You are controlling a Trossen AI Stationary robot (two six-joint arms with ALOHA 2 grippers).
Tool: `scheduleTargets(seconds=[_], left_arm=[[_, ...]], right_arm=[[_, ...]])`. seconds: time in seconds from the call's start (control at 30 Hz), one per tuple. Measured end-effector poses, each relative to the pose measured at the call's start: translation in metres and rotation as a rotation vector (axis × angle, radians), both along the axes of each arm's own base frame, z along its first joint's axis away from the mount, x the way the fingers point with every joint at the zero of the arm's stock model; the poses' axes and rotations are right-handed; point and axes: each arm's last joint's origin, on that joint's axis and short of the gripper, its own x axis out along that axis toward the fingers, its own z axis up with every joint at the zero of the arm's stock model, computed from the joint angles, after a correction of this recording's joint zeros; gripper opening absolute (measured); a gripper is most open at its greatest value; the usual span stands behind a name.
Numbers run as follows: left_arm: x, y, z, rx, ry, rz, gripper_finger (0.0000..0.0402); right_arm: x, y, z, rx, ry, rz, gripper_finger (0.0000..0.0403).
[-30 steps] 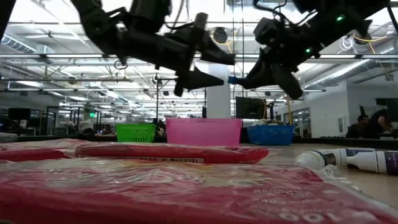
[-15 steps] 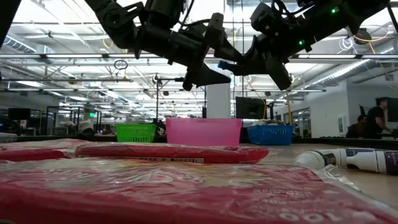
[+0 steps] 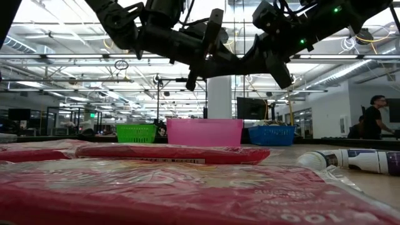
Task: Pick & Place Food Item
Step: Put the blue food coloring bottle into the green bin
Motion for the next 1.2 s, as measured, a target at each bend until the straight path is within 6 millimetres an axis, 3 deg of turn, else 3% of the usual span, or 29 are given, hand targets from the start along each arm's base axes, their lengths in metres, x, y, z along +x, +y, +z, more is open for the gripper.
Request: scheduleTargets(seconds=[0.13,0.33,0.53,0.6,0.77,0.93,1.2], left_arm=[[-0.001,0.006,0.001,0.004,-0.003,-0.003,0.0061],[-0.014,0.023,0.024,0.065,0.013,0.020,0.0072],[-0.041,0.044,0.055,0.184,0.101,0.242,0.0057],[-0.052,0.044,0.055,0.195,0.204,0.271,0.0052],[-0.075,0.054,0.060,0.215,0.268,0.424,0.0059],[-0.102,0.060,0.034,0.169,0.305,0.488,0.0049],[-0.147,0.077,-0.014,0.083,0.386,0.815,0.0053]], right_arm=[[-0.001,0.004,0.000,0.032,-0.023,-0.006,0.0064],[0.000,0.005,0.007,0.183,-0.195,-0.122,0.0108],[0.001,0.008,0.008,0.325,-0.256,-0.042,0.0153],[0.001,0.009,0.009,0.362,-0.258,0.003,0.0163],[0.002,0.010,0.008,0.368,-0.239,0.024,0.0176],[0.001,0.010,0.008,0.356,-0.234,0.022,0.0176],[0.002,0.005,0.007,0.343,-0.224,0.005,0.0170]])
